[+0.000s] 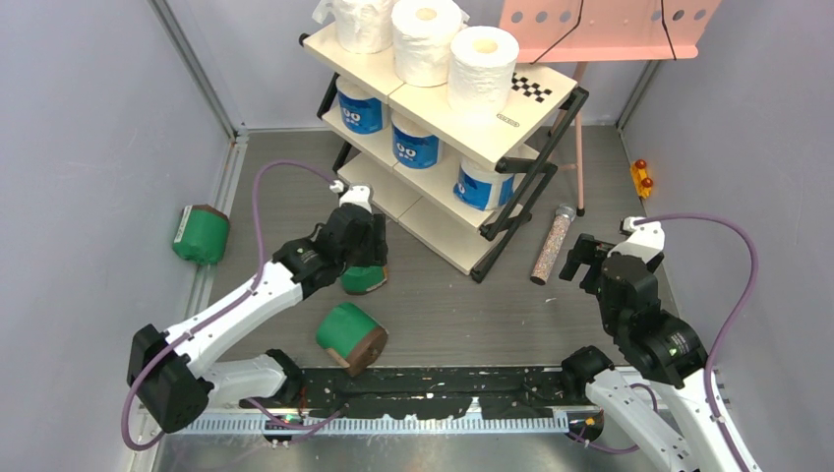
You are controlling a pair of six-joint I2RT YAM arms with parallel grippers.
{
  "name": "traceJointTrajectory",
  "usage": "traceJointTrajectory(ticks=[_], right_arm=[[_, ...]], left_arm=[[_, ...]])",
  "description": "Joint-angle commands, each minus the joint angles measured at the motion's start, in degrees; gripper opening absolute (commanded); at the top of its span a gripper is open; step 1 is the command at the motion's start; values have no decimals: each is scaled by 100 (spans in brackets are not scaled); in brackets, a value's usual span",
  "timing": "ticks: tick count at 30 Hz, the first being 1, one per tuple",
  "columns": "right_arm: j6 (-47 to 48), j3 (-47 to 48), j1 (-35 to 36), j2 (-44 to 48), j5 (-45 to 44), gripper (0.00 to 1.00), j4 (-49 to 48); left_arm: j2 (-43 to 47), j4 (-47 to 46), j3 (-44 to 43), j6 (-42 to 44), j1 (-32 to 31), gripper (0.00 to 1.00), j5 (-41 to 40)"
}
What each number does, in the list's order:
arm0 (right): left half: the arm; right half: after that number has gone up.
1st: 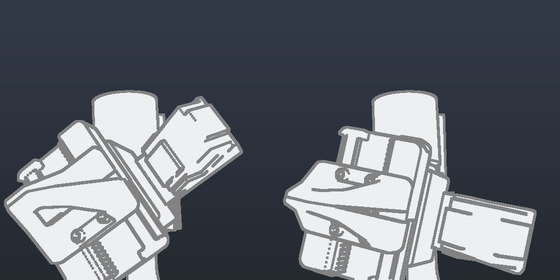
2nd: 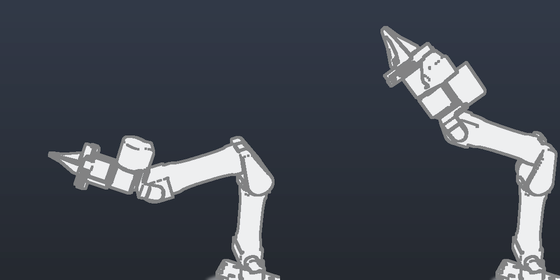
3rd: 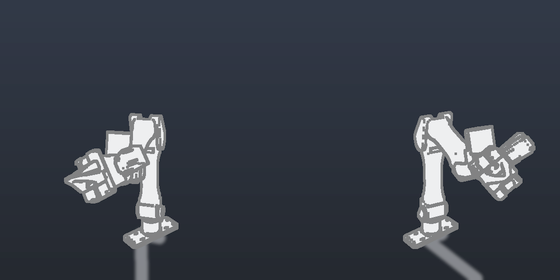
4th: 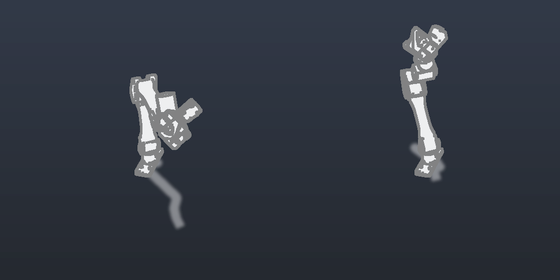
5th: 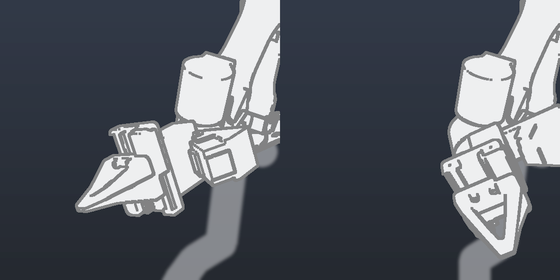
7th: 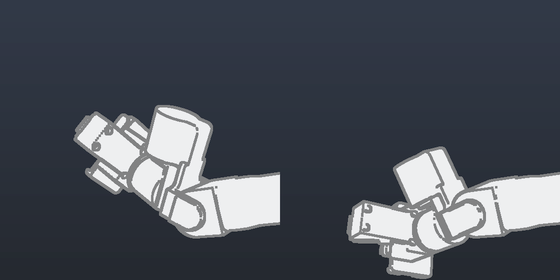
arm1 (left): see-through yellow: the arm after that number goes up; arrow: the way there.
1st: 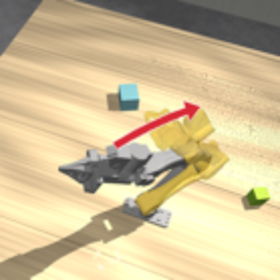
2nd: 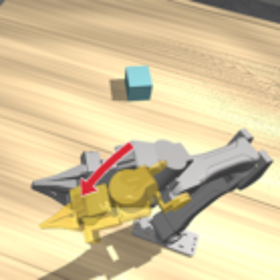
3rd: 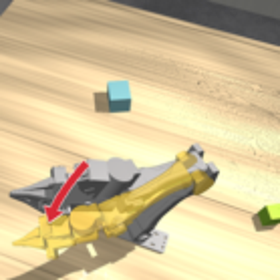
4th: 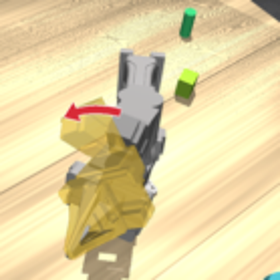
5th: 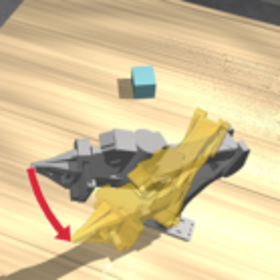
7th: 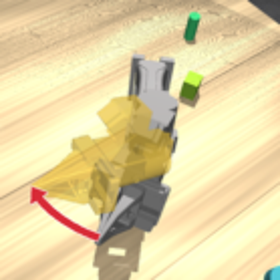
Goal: Place and organize the paper towels onto the shelf
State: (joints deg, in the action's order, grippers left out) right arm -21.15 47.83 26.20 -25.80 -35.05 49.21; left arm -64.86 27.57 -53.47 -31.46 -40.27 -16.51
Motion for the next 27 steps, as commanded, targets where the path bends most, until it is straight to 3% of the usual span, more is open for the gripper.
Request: traceJointTrajectory(ticks=[1, 7, 10, 14, 17, 27], right_arm=[[-30, 69, 27, 49, -134, 95, -140], [-26, 75, 26, -15, -129, 95, -141], [-22, 70, 26, -34, -124, 95, -140], [-15, 76, 26, -55, -125, 95, -140], [-25, 77, 28, -44, -152, 95, -135], [-39, 76, 26, -73, -203, 95, -123]], left_arm=[[170, 744, -280, -120, -69, 62, -874], [580, 1890, -490, -1603, -37, 73, -1647], [515, 2081, -403, -1989, 113, 74, -1337], [319, 1896, -330, -2003, 124, 86, -678], [117, 2089, -330, -2046, 76, 94, -630], [-899, 2611, -671, -1444, -33, 96, -899]])
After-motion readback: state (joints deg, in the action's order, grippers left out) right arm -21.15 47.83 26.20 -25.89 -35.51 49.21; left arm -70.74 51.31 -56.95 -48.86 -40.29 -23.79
